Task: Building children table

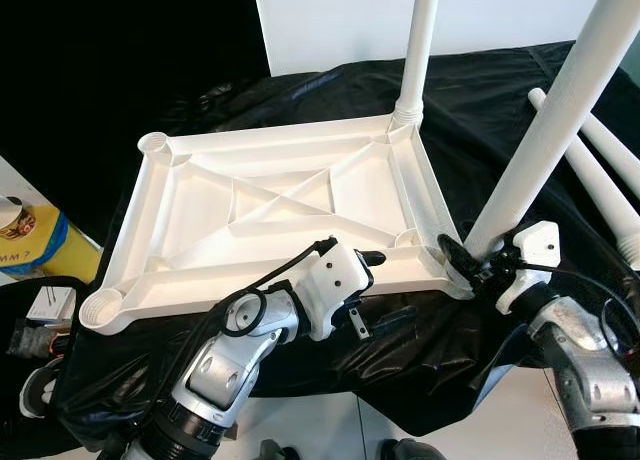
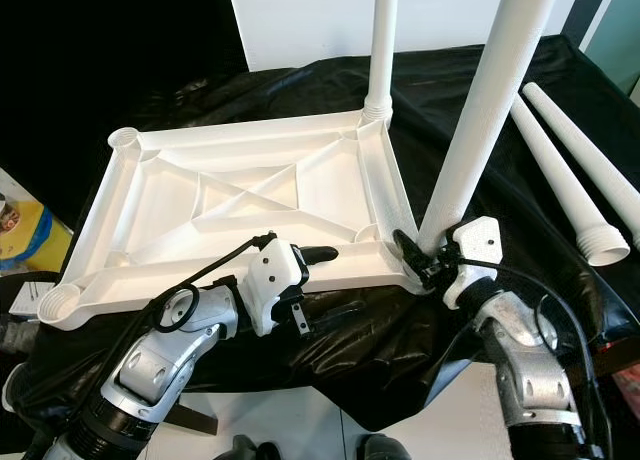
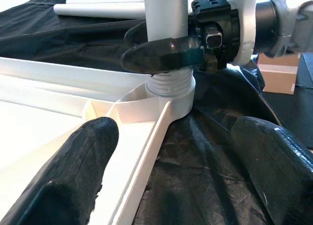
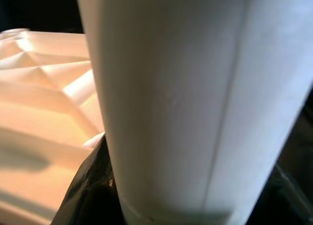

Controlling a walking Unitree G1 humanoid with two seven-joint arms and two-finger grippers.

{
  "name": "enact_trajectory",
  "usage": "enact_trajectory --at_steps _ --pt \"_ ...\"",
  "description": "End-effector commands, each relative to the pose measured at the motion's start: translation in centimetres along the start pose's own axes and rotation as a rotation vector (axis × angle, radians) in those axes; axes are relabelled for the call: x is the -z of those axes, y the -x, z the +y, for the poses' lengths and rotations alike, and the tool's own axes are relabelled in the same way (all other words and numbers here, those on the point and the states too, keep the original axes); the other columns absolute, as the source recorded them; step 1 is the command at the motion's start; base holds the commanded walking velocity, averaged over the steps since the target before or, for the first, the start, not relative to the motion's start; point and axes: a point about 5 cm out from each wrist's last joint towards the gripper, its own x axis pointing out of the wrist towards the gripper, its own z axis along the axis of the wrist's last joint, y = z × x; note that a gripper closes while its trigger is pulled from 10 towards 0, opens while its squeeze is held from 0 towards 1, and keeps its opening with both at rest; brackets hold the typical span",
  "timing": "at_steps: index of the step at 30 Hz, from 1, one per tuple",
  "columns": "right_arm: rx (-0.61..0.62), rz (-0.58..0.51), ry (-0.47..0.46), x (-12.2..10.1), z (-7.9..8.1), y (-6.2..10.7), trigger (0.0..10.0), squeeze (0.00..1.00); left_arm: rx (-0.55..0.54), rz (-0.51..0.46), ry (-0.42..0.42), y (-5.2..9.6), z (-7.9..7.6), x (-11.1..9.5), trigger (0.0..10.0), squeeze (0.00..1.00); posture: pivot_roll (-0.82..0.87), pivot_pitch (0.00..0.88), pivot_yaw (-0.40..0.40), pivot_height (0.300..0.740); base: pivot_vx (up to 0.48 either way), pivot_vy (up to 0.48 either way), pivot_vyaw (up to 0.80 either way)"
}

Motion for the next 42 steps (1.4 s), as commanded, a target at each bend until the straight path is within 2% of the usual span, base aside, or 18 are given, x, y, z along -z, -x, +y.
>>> enact_trajectory --at_steps 1,2,4,5,6,7,8,10,14,16,21,25,34,35,36,37,38,42 --pt "0.061 0.151 -0.060 3.0 0.3 1.1 10.0 0.00 -0.013 0.016 -0.010 0.1 -0.1 0.2 10.0 0.00 -0.16 0.135 0.060 0.740 0.000 0.000 0.00" --pt "0.127 0.160 -0.063 3.3 0.3 1.1 10.0 0.00 -0.015 0.019 -0.018 0.1 -0.1 0.3 10.0 0.00 -0.16 0.131 0.059 0.740 0.000 0.000 0.00" --pt "0.127 0.160 -0.063 3.3 0.3 1.1 10.0 0.00 -0.015 0.019 -0.018 0.1 -0.1 0.3 10.0 0.00 -0.16 0.131 0.059 0.740 0.000 0.000 0.00" --pt "0.191 0.175 -0.083 3.5 0.3 1.2 10.0 0.00 -0.021 0.018 -0.030 0.0 0.0 0.3 10.0 0.00 -0.16 0.130 0.058 0.740 0.000 0.000 0.00" --pt "0.191 0.175 -0.083 3.5 0.3 1.2 10.0 0.00 -0.021 0.018 -0.030 0.0 0.0 0.3 10.0 0.00 -0.16 0.130 0.058 0.740 0.000 0.000 0.00" --pt "0.292 0.205 -0.097 3.8 0.2 1.4 10.0 0.00 -0.026 0.018 -0.036 0.0 0.0 0.3 10.0 0.00 -0.17 0.125 0.058 0.740 0.000 0.000 0.00" --pt "0.292 0.205 -0.097 3.8 0.2 1.4 10.0 0.00 -0.026 0.018 -0.036 0.0 0.0 0.3 10.0 0.00 -0.17 0.125 0.058 0.740 0.000 0.000 0.00" --pt "0.441 0.241 -0.107 4.2 0.7 1.7 10.0 0.00 -0.029 0.020 -0.037 -0.1 0.0 0.4 10.0 0.00 -0.17 0.123 0.058 0.740 0.000 0.000 0.00" --pt "0.517 0.245 -0.114 4.3 1.5 1.8 10.0 0.00 -0.029 0.022 -0.036 -0.1 0.0 0.4 10.0 0.00 -0.17 0.121 0.056 0.740 0.000 0.000 0.00" --pt "0.620 0.243 -0.136 4.4 2.3 1.9 10.0 0.00 -0.031 0.023 -0.036 -0.1 0.0 0.4 10.0 0.00 -0.16 0.120 0.052 0.740 0.000 0.000 0.00" --pt "0.667 0.239 -0.168 4.3 3.1 1.7 10.0 0.00 -0.036 0.027 -0.032 0.0 0.0 0.4 10.0 0.00 -0.16 0.122 0.054 0.740 0.000 0.000 0.00" --pt "0.624 0.188 -0.224 3.7 4.1 0.9 10.0 0.00 -0.041 0.030 -0.034 0.0 0.0 0.5 10.0 0.00 -0.17 0.123 0.058 0.740 0.000 0.000 0.00" --pt "0.594 0.127 -0.178 2.5 4.3 0.8 10.0 0.00 -0.055 0.030 -0.047 0.1 0.4 0.5 10.0 0.00 -0.17 0.137 0.062 0.740 0.000 0.000 0.00" --pt "0.588 0.118 -0.164 2.4 4.2 0.8 10.0 0.14 -0.056 0.029 -0.047 0.1 0.4 0.5 10.0 0.00 -0.17 0.138 0.061 0.740 0.000 0.000 0.00" --pt "0.588 0.118 -0.164 2.4 4.2 0.8 10.0 0.14 -0.056 0.029 -0.047 0.1 0.4 0.5 10.0 0.00 -0.17 0.138 0.061 0.740 0.000 0.000 0.00" --pt "0.584 0.112 -0.154 2.3 4.1 0.8 10.0 0.35 -0.056 0.029 -0.046 0.0 0.3 0.4 10.0 0.00 -0.17 0.139 0.062 0.740 0.000 0.000 0.00" --pt "0.564 0.093 -0.163 2.0 4.0 0.7 10.0 1.00 -0.057 0.028 -0.046 0.0 0.3 0.4 10.0 0.00 -0.17 0.141 0.063 0.740 0.000 0.000 0.00" --pt "0.478 0.035 -0.188 1.2 3.5 0.6 10.0 1.00 -0.059 0.025 -0.046 -0.1 0.4 0.4 10.0 0.00 -0.18 0.143 0.065 0.740 0.000 0.000 0.00"
